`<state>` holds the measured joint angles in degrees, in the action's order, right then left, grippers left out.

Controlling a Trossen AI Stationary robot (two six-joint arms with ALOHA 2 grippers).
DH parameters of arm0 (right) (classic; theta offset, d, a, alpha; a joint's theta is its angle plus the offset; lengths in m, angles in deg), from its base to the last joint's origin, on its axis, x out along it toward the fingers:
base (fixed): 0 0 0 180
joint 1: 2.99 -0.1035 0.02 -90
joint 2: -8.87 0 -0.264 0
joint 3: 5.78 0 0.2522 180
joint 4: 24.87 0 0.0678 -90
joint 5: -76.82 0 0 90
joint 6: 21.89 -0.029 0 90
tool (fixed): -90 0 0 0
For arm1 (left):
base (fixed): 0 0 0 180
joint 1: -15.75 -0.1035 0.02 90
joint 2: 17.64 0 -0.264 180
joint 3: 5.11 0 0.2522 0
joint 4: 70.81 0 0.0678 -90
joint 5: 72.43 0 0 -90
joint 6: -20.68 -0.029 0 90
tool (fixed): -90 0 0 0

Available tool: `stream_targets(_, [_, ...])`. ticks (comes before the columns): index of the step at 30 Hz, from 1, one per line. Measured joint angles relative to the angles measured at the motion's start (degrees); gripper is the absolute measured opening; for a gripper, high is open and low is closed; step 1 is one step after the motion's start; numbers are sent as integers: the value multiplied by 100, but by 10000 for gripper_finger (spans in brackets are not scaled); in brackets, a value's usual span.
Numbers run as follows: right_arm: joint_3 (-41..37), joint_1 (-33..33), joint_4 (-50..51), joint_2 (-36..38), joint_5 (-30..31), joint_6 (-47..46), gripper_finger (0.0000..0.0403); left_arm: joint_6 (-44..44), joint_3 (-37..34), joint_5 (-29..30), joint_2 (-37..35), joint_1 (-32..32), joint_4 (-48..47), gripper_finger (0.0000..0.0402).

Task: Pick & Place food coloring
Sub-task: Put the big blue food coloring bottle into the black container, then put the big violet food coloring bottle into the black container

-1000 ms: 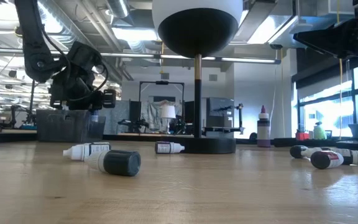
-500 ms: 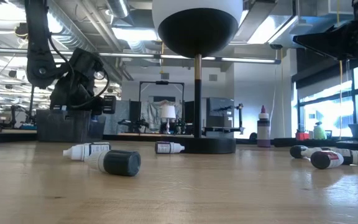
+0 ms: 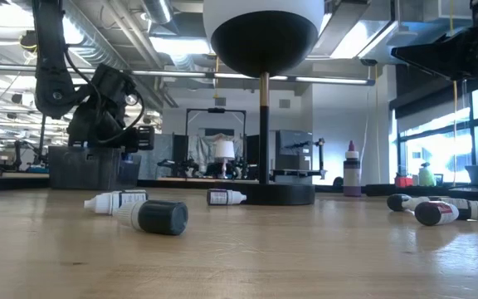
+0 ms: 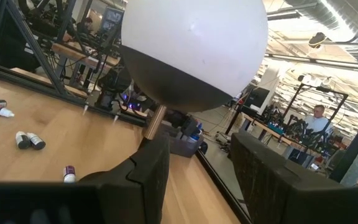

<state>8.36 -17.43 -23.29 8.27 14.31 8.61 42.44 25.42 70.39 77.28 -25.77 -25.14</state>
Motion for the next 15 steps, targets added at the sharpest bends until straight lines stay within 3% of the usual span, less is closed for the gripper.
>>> stream_targets(15, [0,1,0,0,0,-10,173,-1602,0,144,-437,631,1342,178])
